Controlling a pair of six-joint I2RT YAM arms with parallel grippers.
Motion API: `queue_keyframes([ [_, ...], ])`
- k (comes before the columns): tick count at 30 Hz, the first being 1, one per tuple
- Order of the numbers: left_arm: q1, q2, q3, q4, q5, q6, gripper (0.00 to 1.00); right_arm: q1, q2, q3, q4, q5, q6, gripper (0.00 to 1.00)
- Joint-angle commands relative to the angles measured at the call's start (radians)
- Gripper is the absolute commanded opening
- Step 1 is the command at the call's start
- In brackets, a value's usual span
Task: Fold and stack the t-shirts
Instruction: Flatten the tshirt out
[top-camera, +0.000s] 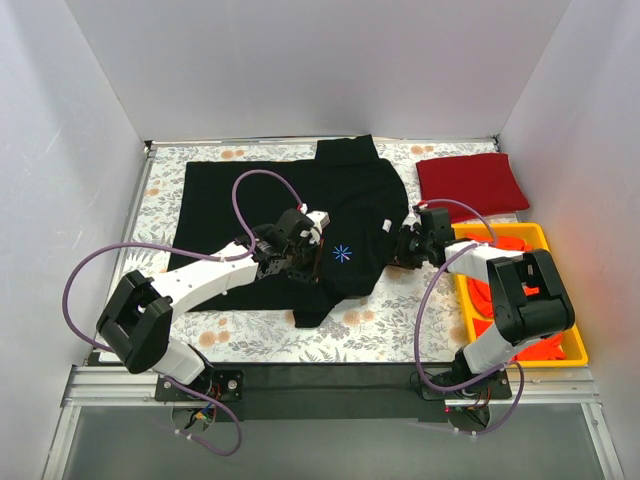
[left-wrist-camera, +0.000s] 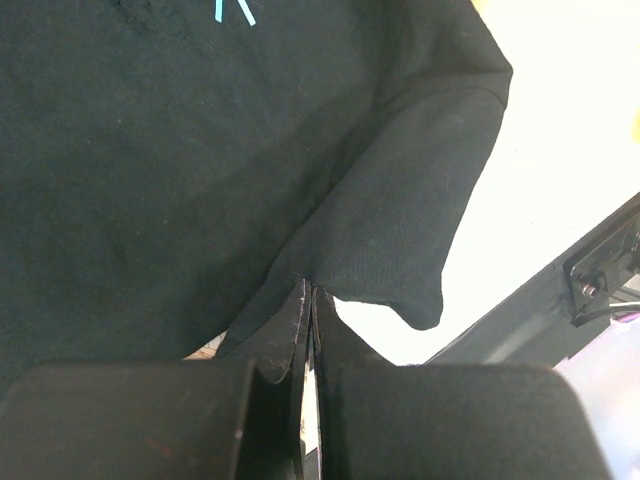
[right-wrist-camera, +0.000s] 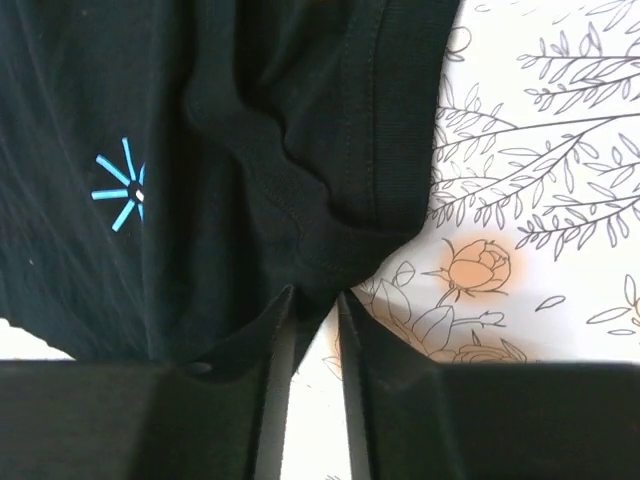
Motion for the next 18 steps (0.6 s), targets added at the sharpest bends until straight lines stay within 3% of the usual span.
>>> queue_keyframes([
  [1, 0.002, -0.022, -0.016, 0.018, 0.032, 0.001, 0.0, 0.008, 0.04, 0.021, 0.009, 0.047, 0.0, 0.23],
  [3, 0.002, -0.018, -0.016, 0.019, 0.041, -0.001, 0.0, 0.008, 0.045, 0.021, 0.005, 0.062, -0.006, 0.15],
  [4, 0.002, -0.016, -0.016, 0.019, 0.055, -0.001, 0.0, 0.009, 0.045, 0.023, 0.002, 0.07, -0.022, 0.06],
  [6, 0.002, -0.013, -0.016, 0.019, 0.073, -0.001, 0.0, 0.008, 0.023, 0.032, -0.037, 0.098, -0.044, 0.01],
  [12, -0.001, 0.007, -0.013, 0.025, 0.221, -0.014, 0.0, 0.003, -0.058, 0.124, -0.256, 0.303, -0.218, 0.01],
  [18, -0.043, 0.079, -0.003, 0.058, 0.386, -0.031, 0.0, -0.003, -0.043, 0.243, -0.436, 0.404, -0.335, 0.01],
])
